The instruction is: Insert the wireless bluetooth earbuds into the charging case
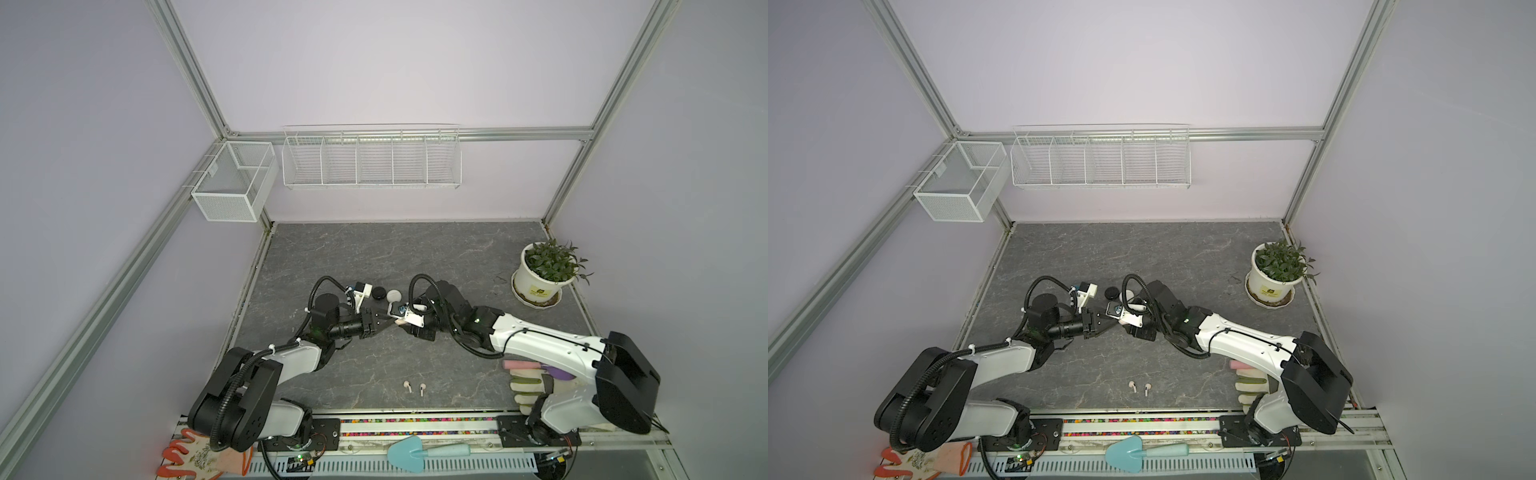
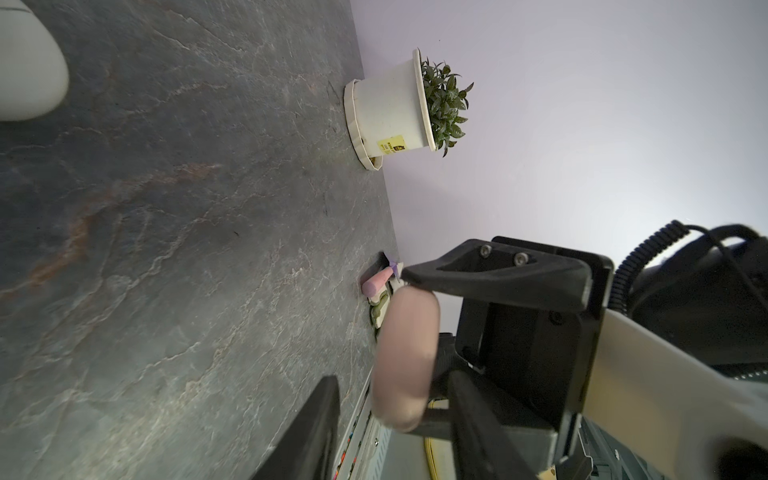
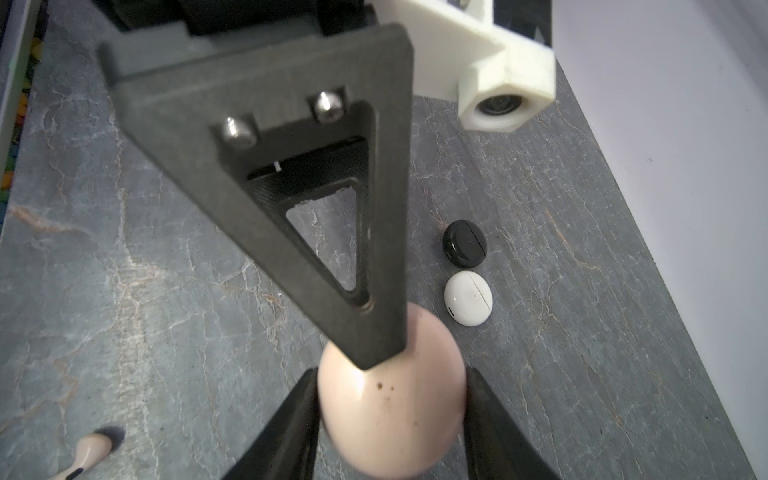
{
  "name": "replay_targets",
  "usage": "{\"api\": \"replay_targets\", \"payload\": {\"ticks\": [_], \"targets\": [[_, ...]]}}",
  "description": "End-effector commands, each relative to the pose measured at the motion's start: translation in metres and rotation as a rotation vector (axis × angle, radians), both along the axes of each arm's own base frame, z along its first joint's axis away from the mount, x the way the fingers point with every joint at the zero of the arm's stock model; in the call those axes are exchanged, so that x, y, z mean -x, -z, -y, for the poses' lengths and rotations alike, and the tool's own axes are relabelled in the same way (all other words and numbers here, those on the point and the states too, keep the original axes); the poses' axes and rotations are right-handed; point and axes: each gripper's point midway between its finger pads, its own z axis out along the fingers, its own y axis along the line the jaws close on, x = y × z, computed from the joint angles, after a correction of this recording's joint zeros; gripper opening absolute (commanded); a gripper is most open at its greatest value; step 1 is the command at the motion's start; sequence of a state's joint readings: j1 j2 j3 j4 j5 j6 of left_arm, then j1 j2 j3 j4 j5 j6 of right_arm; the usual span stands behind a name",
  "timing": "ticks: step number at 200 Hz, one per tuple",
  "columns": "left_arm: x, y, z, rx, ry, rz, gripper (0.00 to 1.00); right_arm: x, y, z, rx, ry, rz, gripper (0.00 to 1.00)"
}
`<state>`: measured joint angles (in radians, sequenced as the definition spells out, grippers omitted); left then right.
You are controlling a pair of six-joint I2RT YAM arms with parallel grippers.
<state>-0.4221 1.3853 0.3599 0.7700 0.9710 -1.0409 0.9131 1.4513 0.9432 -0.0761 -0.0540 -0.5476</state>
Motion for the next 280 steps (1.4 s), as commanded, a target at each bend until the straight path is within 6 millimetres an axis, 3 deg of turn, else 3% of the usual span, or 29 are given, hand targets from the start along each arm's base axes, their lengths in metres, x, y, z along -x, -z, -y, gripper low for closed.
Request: {"api": "replay_targets", "payload": {"ticks": [1, 36, 103, 137, 152, 168, 194, 236, 250, 280], "targets": [[0.004, -0.012, 0.007, 0.041, 0.037, 0.037, 0.44, 0.0, -0.021, -0.004, -0.046, -0.031, 0.022, 0.46], [0.005, -0.018, 0.01, 0.055, 0.052, 0.061, 0.41, 0.0, -0.025, -0.005, -0.063, -0.039, 0.012, 0.46], [0.002, -0.025, 0.01, 0.07, 0.045, 0.097, 0.21, 0.0, -0.027, -0.006, -0.074, -0.04, 0.012, 0.46], [0.002, -0.026, 0.01, 0.075, 0.044, 0.107, 0.16, 0.0, -0.026, -0.007, -0.073, -0.038, 0.01, 0.47], [0.002, -0.027, 0.01, 0.077, 0.044, 0.112, 0.12, 0.0, -0.028, -0.007, -0.074, -0.039, 0.011, 0.52], [-0.002, -0.026, 0.01, 0.068, 0.02, 0.131, 0.02, 0.003, -0.039, -0.005, -0.101, -0.032, 0.004, 0.67], [-0.017, -0.027, 0.007, 0.033, -0.092, 0.286, 0.0, 0.015, -0.068, 0.006, -0.149, -0.03, -0.007, 0.82], [-0.017, -0.045, 0.005, 0.048, -0.135, 0.638, 0.0, 0.044, -0.094, 0.03, -0.153, -0.095, 0.008, 0.84], [-0.011, -0.054, 0.002, 0.093, -0.139, 0.765, 0.0, 0.039, -0.098, 0.034, -0.132, -0.081, 0.05, 0.82], [-0.009, -0.062, 0.011, 0.103, -0.095, 0.851, 0.0, 0.024, -0.105, 0.034, -0.098, -0.039, 0.097, 0.77]]}}
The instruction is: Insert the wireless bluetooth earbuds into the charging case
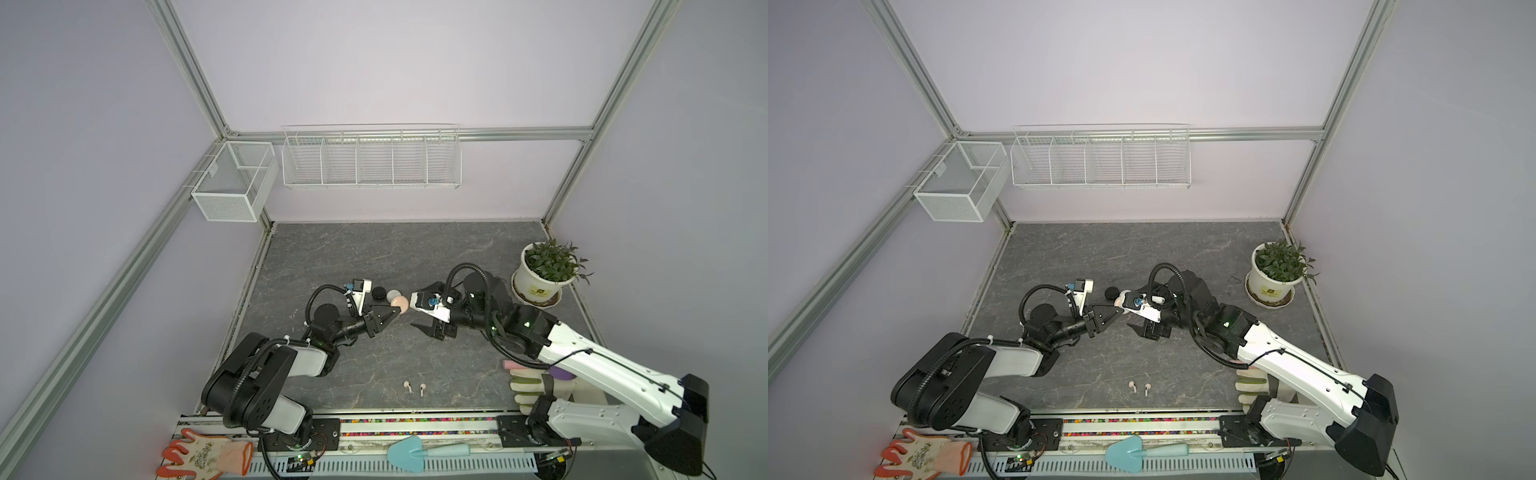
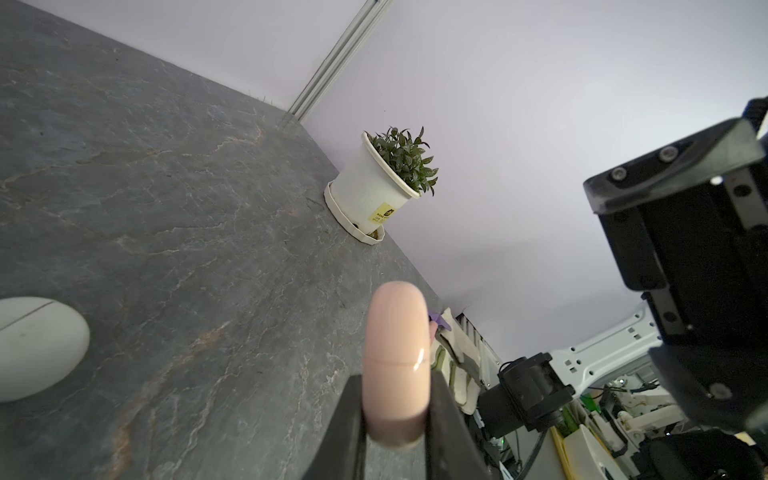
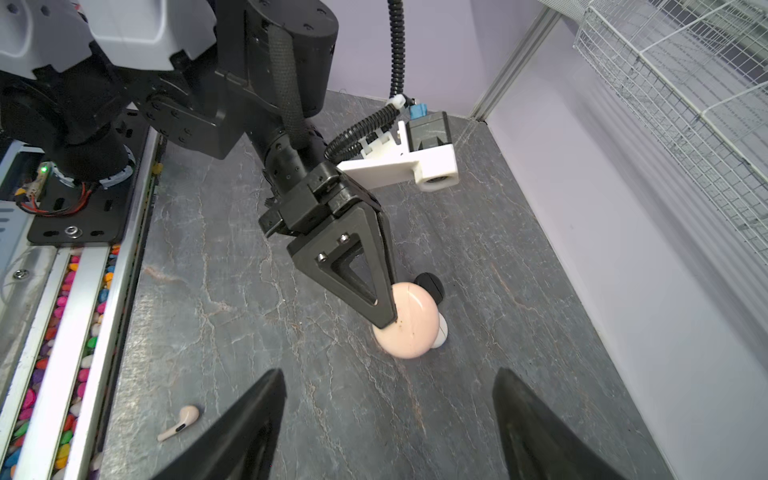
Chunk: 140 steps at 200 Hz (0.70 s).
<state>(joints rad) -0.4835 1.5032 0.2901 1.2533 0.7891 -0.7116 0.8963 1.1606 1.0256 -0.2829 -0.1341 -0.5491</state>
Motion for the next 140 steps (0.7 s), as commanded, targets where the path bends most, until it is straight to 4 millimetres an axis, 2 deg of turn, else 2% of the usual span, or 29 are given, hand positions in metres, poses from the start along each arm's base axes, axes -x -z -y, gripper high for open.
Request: {"api": "replay_targets", "payload": {"ticks": [1, 35, 81, 140], "targets": [[0.005, -0.037, 0.004, 0.054, 0.017, 0.264, 0.0, -0.009, 0.002, 0.003, 0.057, 0.017, 0.029, 0.77], [0.01, -0.047, 0.007, 0.062, 0.046, 0.308, 0.0, -0.025, 0.001, -0.002, 0.084, 0.053, 0.119, 0.75], [0.015, -0.047, 0.009, 0.062, 0.07, 0.318, 0.0, -0.046, 0.008, -0.014, 0.114, 0.079, 0.173, 0.74], [0.018, -0.046, 0.01, 0.063, 0.086, 0.31, 0.0, -0.058, -0.001, -0.024, 0.115, 0.101, 0.233, 0.71]]}}
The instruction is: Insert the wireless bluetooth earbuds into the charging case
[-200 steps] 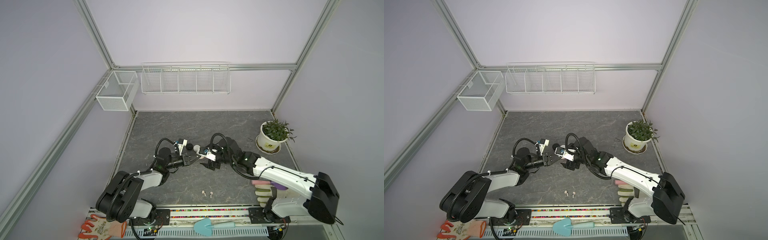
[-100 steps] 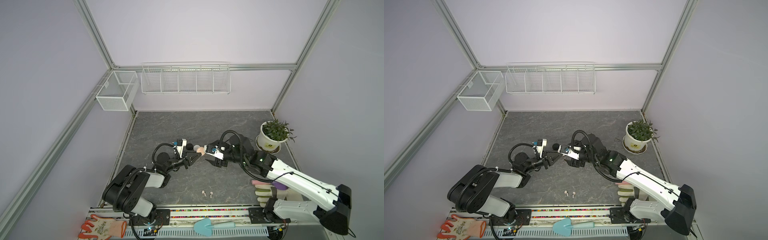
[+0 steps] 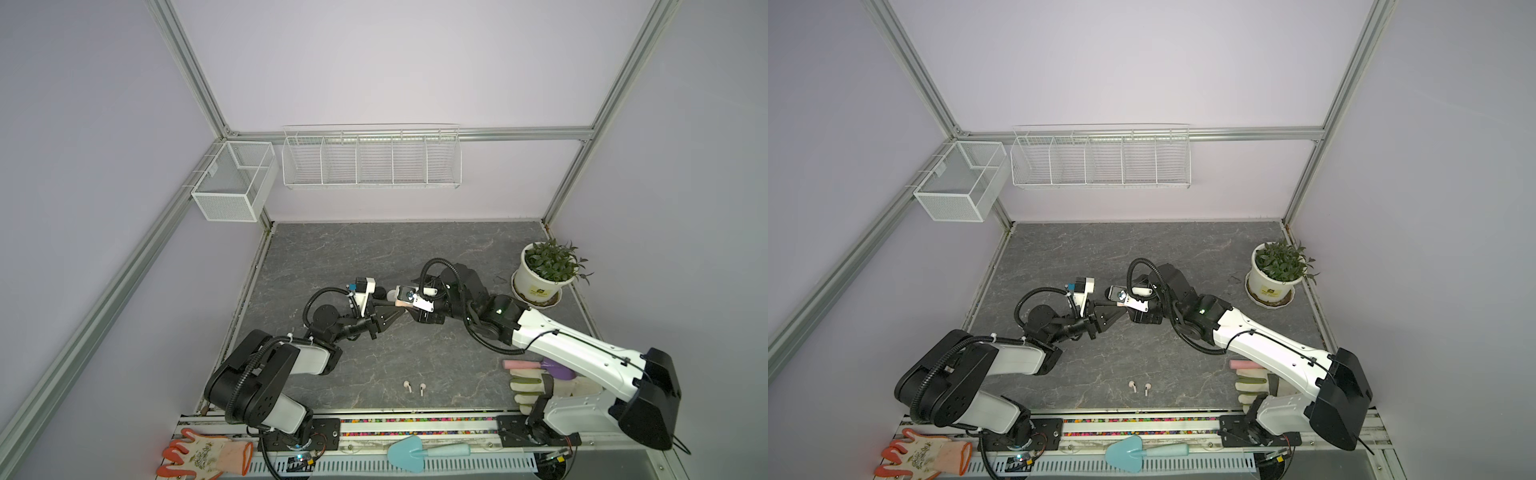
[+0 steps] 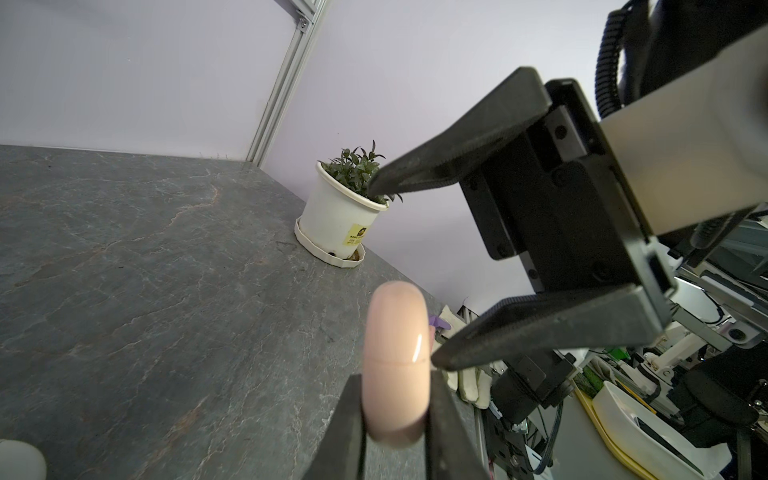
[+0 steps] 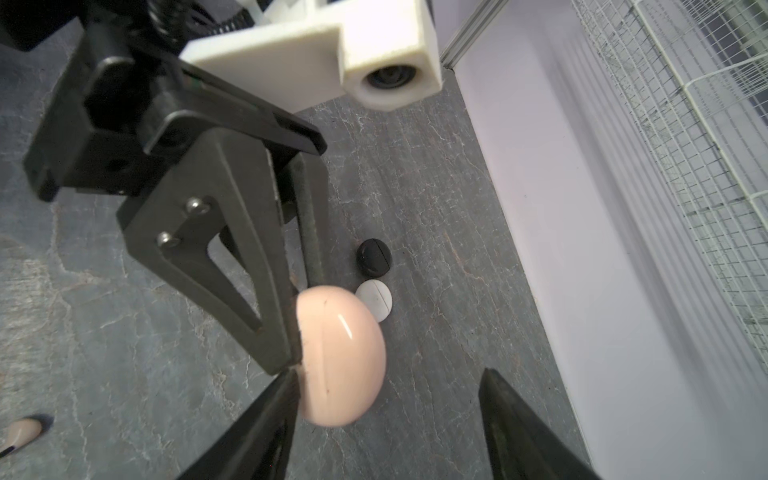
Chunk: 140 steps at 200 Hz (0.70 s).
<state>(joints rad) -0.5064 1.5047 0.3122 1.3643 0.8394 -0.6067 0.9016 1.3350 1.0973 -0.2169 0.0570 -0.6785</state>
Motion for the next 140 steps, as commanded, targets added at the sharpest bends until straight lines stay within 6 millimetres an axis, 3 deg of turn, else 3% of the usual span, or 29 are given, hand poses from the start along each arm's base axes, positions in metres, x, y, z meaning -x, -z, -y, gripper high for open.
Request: {"api": "replay_targets", "payload": {"ticks": [1, 43, 86, 114, 140], "targets": [[0.006, -0.019, 0.001, 0.033, 0.023, 0.091, 0.0, -0.007, -0.022, -0.009, -0.027, -0.005, 0.088, 0.71], [0.006, -0.02, 0.001, 0.037, 0.023, 0.083, 0.0, -0.012, -0.014, -0.009, 0.001, 0.009, 0.089, 0.7], [0.006, -0.021, 0.001, 0.039, 0.02, 0.082, 0.0, -0.001, -0.006, -0.007, 0.014, -0.025, 0.048, 0.72], [0.006, -0.022, 0.001, 0.041, 0.023, 0.083, 0.0, -0.016, 0.003, 0.003, 0.049, 0.048, 0.066, 0.72], [0.007, -0.022, 0.0, 0.042, 0.027, 0.077, 0.0, -0.024, -0.005, 0.007, 0.026, 0.086, 0.089, 0.71]]}}
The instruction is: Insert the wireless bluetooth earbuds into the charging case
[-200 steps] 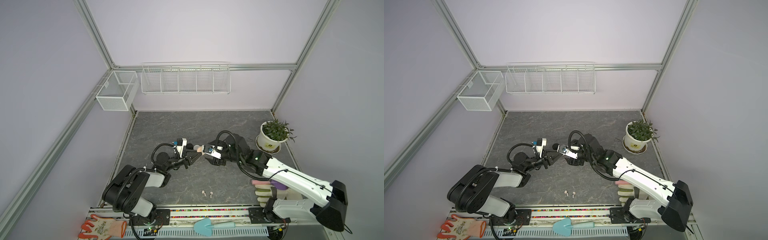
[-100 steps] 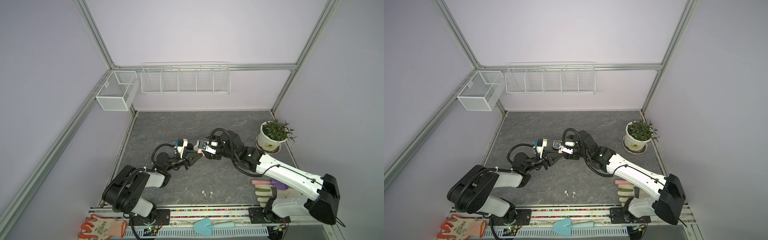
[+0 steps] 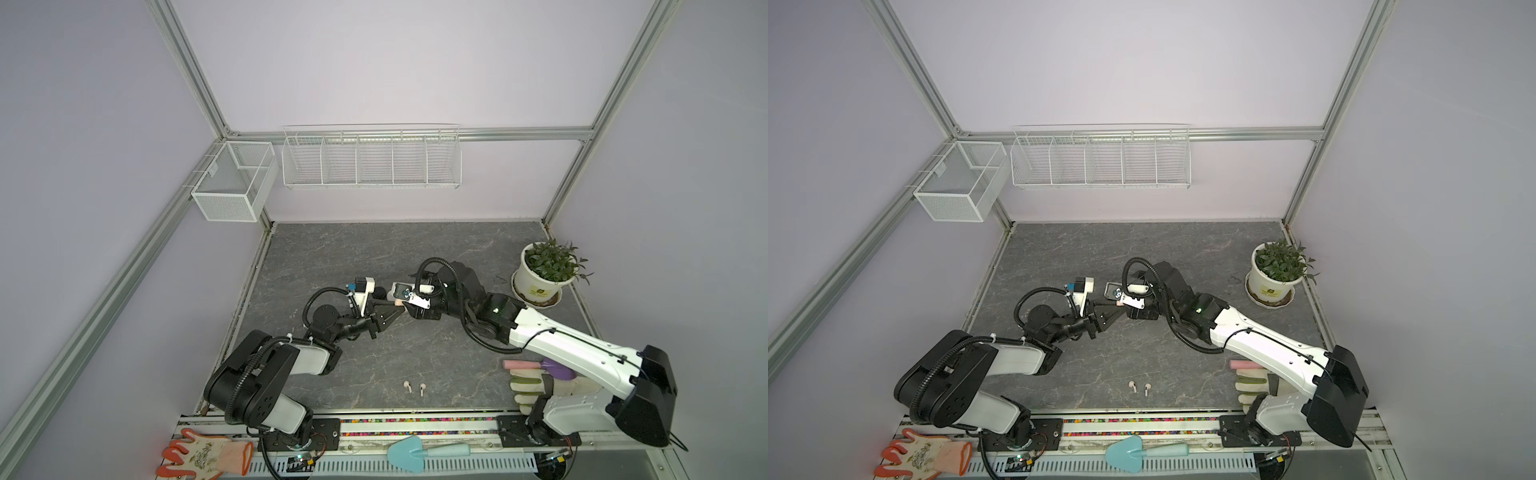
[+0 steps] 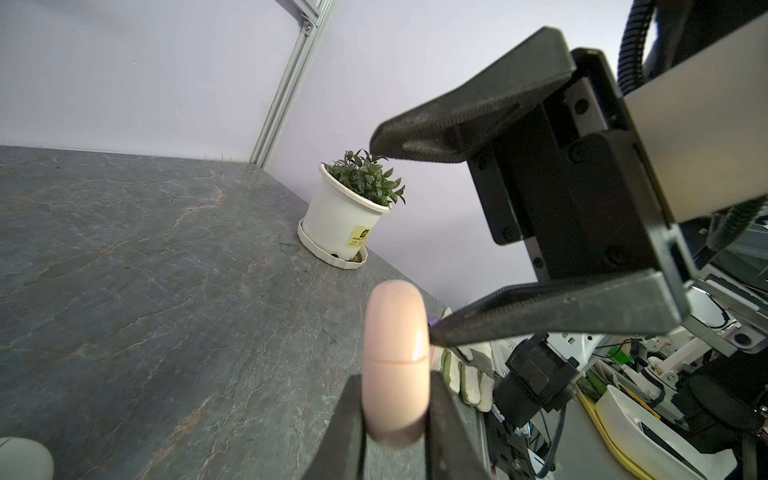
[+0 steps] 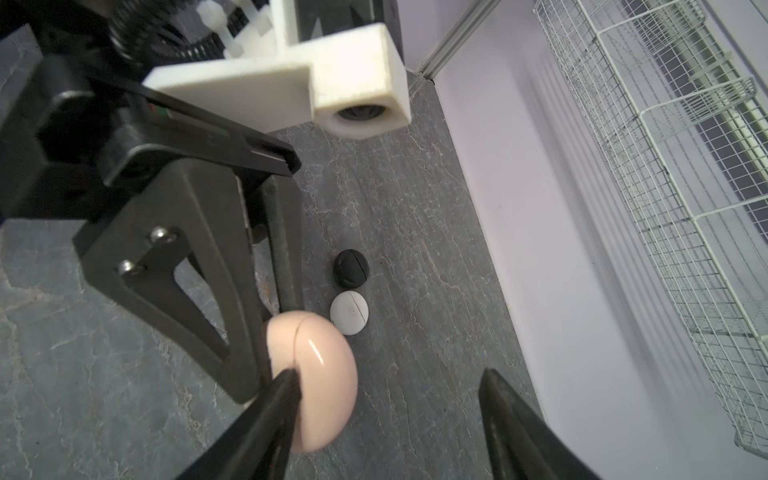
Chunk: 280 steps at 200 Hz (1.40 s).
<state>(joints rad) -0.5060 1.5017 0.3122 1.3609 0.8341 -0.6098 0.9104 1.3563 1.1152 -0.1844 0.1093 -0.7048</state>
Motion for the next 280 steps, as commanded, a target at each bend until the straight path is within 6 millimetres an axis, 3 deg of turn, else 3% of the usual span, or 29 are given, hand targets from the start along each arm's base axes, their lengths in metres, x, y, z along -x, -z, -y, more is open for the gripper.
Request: {"api": "replay_targets", "payload": {"ticks": [1, 130, 160, 180, 205, 221, 253, 280], "targets": [[0.008, -0.022, 0.001, 0.041, 0.032, 0.081, 0.0, -0.014, 0.002, 0.011, 0.015, 0.063, 0.034, 0.71], [0.011, -0.023, 0.001, 0.044, 0.046, 0.083, 0.0, -0.02, -0.012, 0.007, -0.028, 0.093, 0.029, 0.75], [0.009, -0.028, -0.001, 0.053, 0.021, 0.091, 0.0, -0.004, -0.023, 0.027, -0.151, 0.242, -0.201, 0.74], [0.004, -0.031, -0.007, 0.067, -0.031, 0.086, 0.0, 0.015, -0.003, 0.053, -0.228, 0.451, -0.464, 0.73], [0.0, -0.029, -0.012, 0.074, -0.085, 0.073, 0.0, 0.039, 0.042, 0.077, -0.268, 0.709, -0.741, 0.68], [-0.001, -0.029, -0.015, 0.08, -0.104, 0.064, 0.0, 0.059, 0.068, 0.078, -0.26, 0.766, -0.848, 0.64], [-0.005, -0.031, -0.028, 0.108, -0.193, 0.041, 0.0, 0.096, 0.108, 0.075, -0.156, 0.771, -0.885, 0.62], [-0.007, -0.038, -0.038, 0.135, -0.23, 0.032, 0.0, 0.118, 0.139, 0.051, -0.05, 0.686, -0.878, 0.6]]}}
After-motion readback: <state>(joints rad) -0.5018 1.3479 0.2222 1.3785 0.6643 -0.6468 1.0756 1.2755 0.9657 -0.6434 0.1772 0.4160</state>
